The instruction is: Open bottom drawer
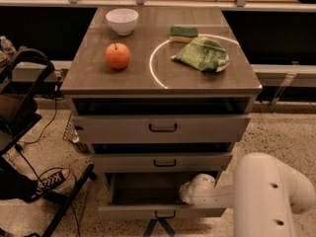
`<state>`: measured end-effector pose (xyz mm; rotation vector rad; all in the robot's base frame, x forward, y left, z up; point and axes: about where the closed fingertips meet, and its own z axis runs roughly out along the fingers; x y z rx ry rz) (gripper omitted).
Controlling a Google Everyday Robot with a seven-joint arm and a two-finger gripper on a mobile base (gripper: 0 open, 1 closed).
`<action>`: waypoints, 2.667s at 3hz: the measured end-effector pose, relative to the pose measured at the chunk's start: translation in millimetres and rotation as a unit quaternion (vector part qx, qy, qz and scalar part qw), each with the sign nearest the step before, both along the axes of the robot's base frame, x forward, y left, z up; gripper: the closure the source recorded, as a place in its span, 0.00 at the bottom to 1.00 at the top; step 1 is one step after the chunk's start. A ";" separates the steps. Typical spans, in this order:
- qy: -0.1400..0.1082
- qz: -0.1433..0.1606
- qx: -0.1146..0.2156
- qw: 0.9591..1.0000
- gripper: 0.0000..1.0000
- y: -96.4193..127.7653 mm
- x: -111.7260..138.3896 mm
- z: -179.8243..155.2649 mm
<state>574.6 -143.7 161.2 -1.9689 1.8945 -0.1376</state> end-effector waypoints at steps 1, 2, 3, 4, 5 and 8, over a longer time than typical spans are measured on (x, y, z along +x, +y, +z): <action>0.051 -0.001 -0.013 0.999 1.00 -19.9 -32.0 -26.8; 0.061 -0.002 -0.015 0.998 1.00 -24.2 -39.7 -31.3; 0.100 -0.048 -0.006 0.994 1.00 -63.1 -93.9 -45.6; 0.106 -0.054 -0.005 0.993 1.00 -68.1 -100.1 -47.5; 0.107 -0.054 -0.005 0.993 0.85 -67.7 -101.2 -48.3; 0.110 -0.053 -0.004 0.993 0.07 -65.1 -104.4 -51.5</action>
Offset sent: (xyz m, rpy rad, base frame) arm -0.1233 -0.1150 -0.0583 -0.0193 0.2796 -0.1653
